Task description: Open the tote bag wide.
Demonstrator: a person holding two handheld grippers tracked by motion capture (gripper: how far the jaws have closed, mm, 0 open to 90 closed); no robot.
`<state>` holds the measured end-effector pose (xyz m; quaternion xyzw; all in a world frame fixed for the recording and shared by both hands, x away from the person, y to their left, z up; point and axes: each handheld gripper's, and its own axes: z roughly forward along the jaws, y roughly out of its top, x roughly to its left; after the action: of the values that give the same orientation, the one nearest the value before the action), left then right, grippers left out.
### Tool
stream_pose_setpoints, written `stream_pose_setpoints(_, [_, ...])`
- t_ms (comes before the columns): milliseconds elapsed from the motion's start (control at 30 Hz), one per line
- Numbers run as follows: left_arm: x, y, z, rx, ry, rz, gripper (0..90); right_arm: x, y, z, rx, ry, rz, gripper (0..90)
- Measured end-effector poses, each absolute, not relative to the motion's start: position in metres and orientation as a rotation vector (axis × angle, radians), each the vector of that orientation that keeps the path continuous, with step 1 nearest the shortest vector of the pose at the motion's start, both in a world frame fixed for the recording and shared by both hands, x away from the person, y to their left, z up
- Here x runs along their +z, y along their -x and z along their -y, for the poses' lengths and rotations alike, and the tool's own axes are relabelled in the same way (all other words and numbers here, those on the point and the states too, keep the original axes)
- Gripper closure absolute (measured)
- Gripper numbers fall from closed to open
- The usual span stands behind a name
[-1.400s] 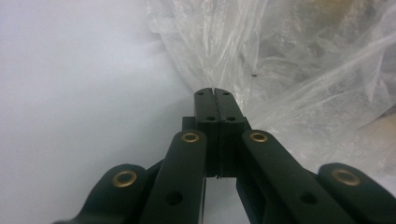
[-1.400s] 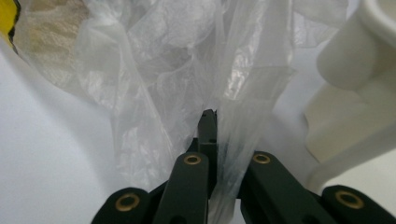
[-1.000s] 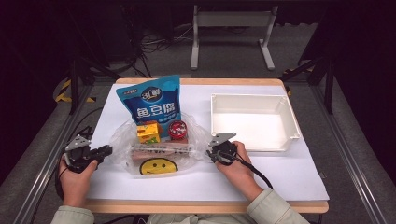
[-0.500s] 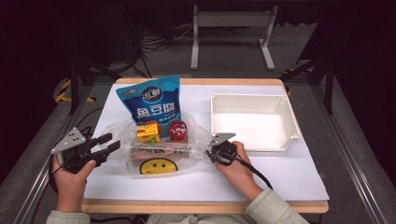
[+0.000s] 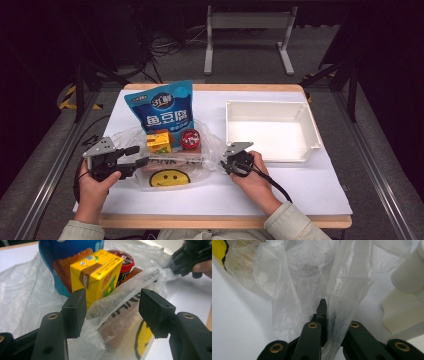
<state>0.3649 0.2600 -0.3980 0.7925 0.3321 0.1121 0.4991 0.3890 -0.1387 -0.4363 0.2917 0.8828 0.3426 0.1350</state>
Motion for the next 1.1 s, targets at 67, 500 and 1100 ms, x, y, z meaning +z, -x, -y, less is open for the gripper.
stream_pose_setpoints(67, [-0.402, -0.369, -0.259, 0.267, -1.929, -0.804, 39.8, -0.436, -0.389, 0.139, 0.997, -0.846, -2.557, 86.7])
stream_pose_setpoints(500, [-0.409, -0.368, -0.267, 0.252, -1.980, -0.798, 86.8, -0.432, -0.389, 0.140, 1.023, -0.840, -2.551, 86.3])
stream_pose_setpoints(1100, [-0.419, -0.334, -0.274, 0.118, -2.020, -0.757, 90.0, -0.427, -0.391, 0.143, 1.060, -0.850, -2.539, 86.3])
